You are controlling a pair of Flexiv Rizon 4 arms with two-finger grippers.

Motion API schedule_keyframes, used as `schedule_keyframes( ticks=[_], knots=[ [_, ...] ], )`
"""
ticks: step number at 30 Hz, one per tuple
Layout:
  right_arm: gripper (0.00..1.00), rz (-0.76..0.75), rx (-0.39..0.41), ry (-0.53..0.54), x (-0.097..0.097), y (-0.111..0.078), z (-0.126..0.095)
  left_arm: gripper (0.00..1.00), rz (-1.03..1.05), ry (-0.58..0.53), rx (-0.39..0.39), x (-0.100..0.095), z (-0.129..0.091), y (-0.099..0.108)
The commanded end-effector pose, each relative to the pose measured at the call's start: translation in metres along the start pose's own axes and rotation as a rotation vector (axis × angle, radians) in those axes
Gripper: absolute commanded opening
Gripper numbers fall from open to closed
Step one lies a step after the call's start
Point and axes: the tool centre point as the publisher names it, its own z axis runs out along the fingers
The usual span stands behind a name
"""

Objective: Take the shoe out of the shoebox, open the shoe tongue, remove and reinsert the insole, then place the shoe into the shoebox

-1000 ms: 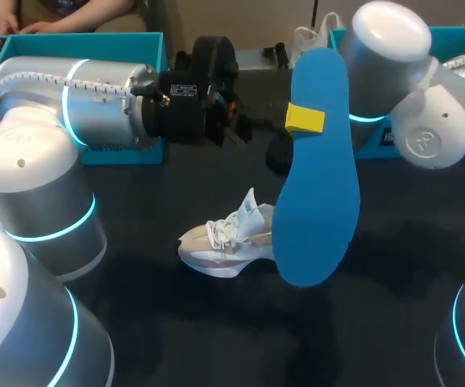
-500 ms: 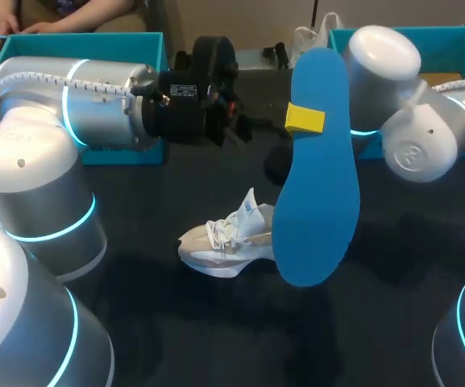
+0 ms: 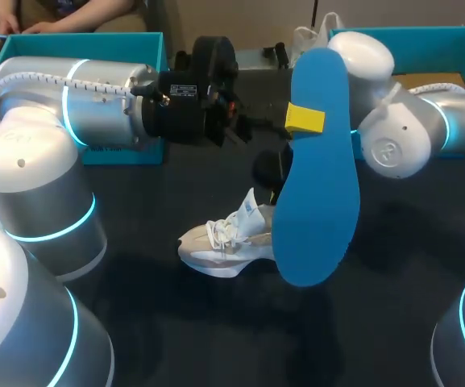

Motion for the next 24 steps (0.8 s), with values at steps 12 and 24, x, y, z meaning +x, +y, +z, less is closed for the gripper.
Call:
schedule_keyframes(
  ticks=[12, 24],
  knots=[
    [0.00, 0.033, 0.031, 0.051, 0.005, 0.001, 0.010, 0.00, 0.000, -0.002, 0.000, 0.000, 0.000, 0.001],
    [0.00, 0.185, 0.009, 0.106, 0.028, -0.004, -0.034, 0.00, 0.000, -0.002, 0.000, 0.000, 0.000, 0.001]
  ],
)
